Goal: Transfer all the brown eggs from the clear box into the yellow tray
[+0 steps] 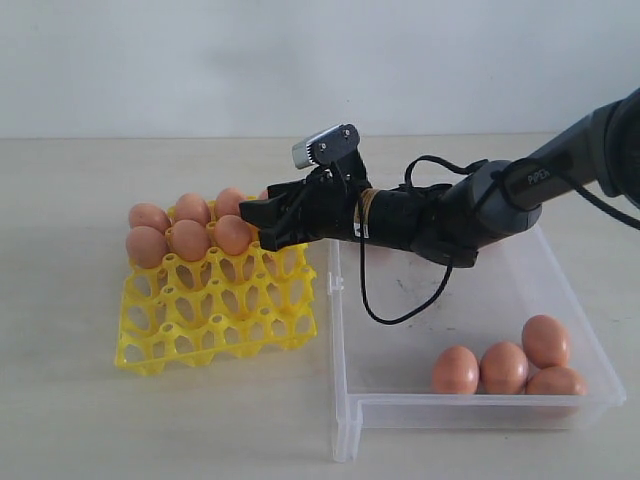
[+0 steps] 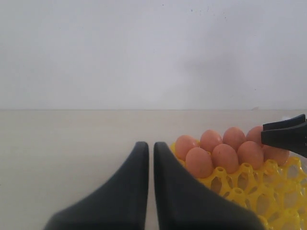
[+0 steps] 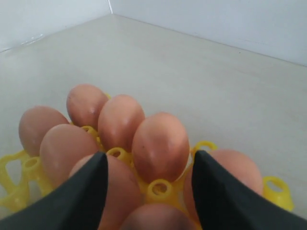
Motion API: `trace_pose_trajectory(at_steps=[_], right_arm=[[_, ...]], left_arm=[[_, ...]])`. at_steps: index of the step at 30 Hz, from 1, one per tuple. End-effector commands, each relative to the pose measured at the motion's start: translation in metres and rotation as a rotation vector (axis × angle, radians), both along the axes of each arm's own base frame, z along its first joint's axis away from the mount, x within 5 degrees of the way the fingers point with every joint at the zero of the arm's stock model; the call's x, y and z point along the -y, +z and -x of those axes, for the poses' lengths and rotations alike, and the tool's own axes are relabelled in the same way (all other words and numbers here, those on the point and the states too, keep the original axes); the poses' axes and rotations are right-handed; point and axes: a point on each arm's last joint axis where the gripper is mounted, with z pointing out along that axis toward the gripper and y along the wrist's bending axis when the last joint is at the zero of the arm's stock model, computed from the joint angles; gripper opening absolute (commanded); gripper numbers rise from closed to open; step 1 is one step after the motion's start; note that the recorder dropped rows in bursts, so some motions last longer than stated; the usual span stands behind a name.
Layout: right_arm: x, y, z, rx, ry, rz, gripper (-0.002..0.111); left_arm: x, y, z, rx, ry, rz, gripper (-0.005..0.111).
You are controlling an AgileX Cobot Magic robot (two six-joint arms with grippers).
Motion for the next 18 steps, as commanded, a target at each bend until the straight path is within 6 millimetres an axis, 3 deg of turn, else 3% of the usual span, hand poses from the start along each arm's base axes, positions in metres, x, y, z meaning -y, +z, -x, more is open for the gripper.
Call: trace_pose_trajectory(at_steps=[1, 9, 12, 13, 14, 16, 18], right_arm=[[0.003, 0.009, -0.002, 0.006, -0.019, 0.012, 0.05], [0.004, 0.086, 0.008, 0.085, 0.054, -0.02, 0.047], [0.009, 0.114, 0.018, 0.1, 0.076, 0.092, 0.022], [0.014, 0.125, 0.021, 0.118, 0.074, 0.177, 0.006], [0.018, 0.132, 0.024, 0.125, 0.064, 0.235, 0.0], [0.031, 0.147, 0.027, 0.094, -0.018, 0.35, 0.0], [0.043, 0.163, 0.029, 0.014, -0.157, 0.311, 0.0]], left_arm=[[0.0, 0.0, 0.0, 0.013, 0.006, 0.005, 0.004], [0.0, 0.0, 0.0, 0.013, 0.006, 0.005, 0.004], [0.0, 0.0, 0.0, 0.013, 0.006, 0.005, 0.004], [0.0, 0.0, 0.0, 0.013, 0.006, 0.005, 0.004], [0.0, 0.0, 0.0, 0.013, 0.006, 0.005, 0.004], [0.0, 0.0, 0.0, 0.013, 0.006, 0.005, 0.004], [0.0, 0.0, 0.0, 0.013, 0.006, 0.005, 0.004]])
